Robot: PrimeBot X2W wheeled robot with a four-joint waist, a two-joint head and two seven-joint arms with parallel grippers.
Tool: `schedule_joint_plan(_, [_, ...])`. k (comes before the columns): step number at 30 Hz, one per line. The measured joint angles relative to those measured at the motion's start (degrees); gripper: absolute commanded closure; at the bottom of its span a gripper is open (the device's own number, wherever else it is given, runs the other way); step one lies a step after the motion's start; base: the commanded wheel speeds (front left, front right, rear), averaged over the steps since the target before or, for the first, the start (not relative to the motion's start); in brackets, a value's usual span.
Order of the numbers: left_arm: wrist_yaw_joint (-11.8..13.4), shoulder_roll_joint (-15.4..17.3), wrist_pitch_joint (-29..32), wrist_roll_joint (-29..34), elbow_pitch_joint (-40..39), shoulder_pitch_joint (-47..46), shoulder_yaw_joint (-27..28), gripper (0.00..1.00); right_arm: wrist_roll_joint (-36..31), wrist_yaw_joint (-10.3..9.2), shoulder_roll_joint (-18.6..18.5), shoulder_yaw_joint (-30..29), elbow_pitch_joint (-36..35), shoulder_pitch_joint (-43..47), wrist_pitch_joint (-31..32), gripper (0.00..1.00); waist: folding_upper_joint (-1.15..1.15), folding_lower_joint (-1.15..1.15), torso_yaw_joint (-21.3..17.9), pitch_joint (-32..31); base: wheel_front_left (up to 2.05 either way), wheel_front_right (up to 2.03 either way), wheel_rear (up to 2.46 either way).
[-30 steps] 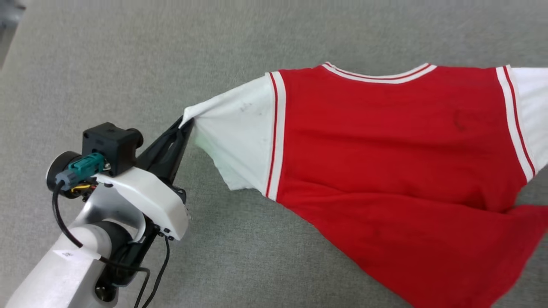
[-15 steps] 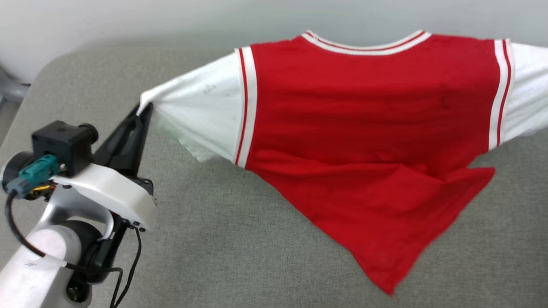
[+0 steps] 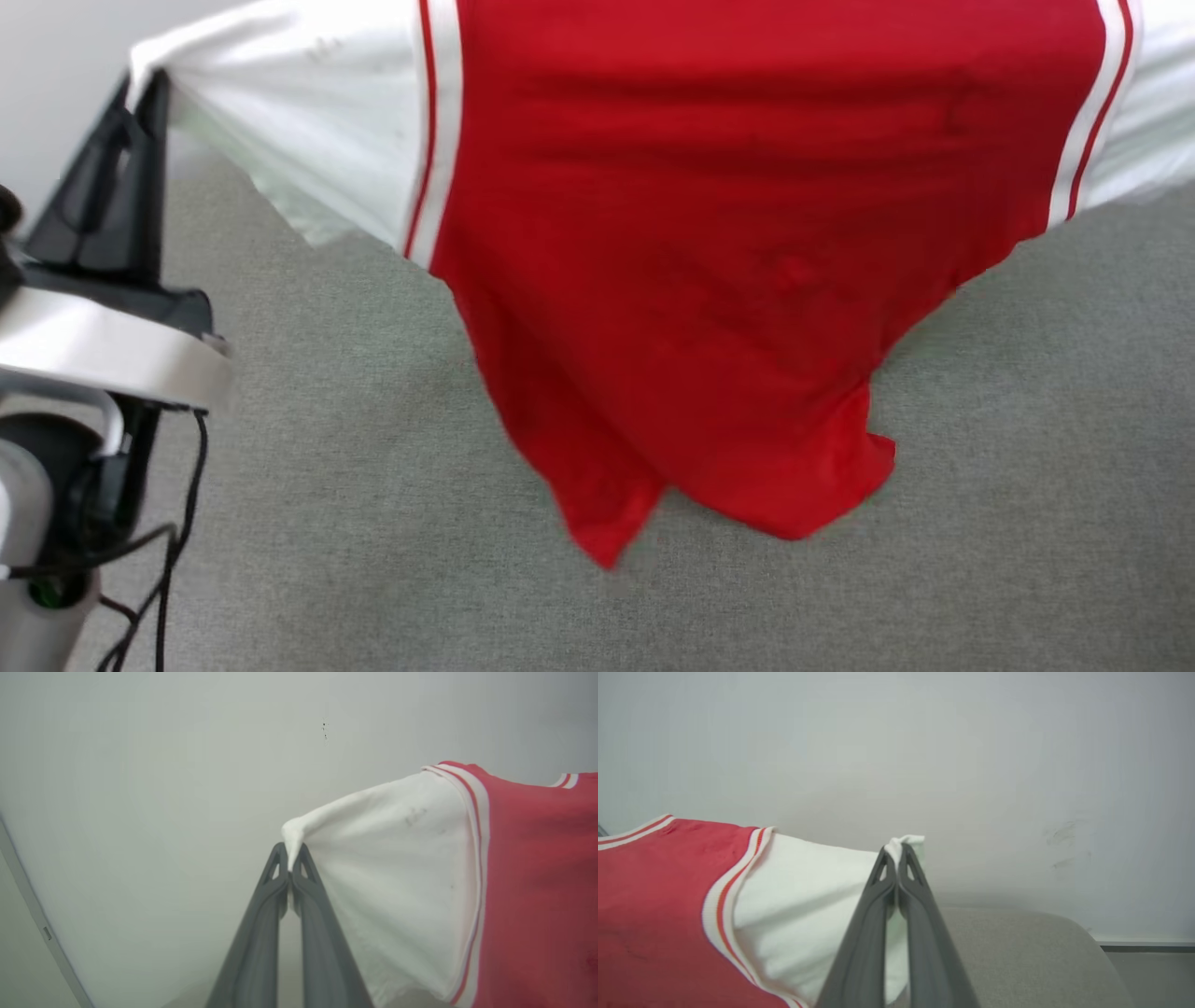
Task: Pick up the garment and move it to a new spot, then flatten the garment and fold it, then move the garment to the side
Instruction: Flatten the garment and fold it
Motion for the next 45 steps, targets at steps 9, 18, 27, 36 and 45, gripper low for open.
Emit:
schedule_joint_plan(9, [-2.04,3.36,0.44,0.25,0.64,-6.42,2.13,1.0,-0.88,0.01,1.77,-0.27,-1.25,-5.59,-2.78,1.0,0.0,0.0,-1.15,0.79,0.0,0.0,0.0])
schedule_joint_plan(18, [-6.77,5.61,0.85,-0.24,5.88,-16.71,2.48,1.0,-3.63,0.02,2.81,-0.33,3.13,-15.15,-6.49,1.0,0.0,0.0,-1.87,5.27,0.0,0.0,0.0])
schedule_joint_plan(27, [-12.74,6.45,-0.33,1.32,15.83,-34.67,0.73,1.0,-9.79,0.03,3.13,-0.44,11.98,-33.06,-11.07,1.0,0.0,0.01,-1.64,14.54,0.0,0.0,0.0])
schedule_joint_plan(36, [-17.26,0.86,-6.62,7.97,35.86,-62.59,-3.89,1.0,-18.19,0.04,3.57,-2.72,26.83,-57.24,-22.49,1.0,-0.01,0.03,0.09,27.64,0.0,0.0,0.0])
schedule_joint_plan(45, [-17.92,-4.6,-15.41,10.36,49.1,-73.67,-5.84,1.0,-22.34,0.04,4.89,-4.88,38.13,-67.04,-31.75,1.0,0.0,0.02,1.75,34.29,0.0,0.0,0.0])
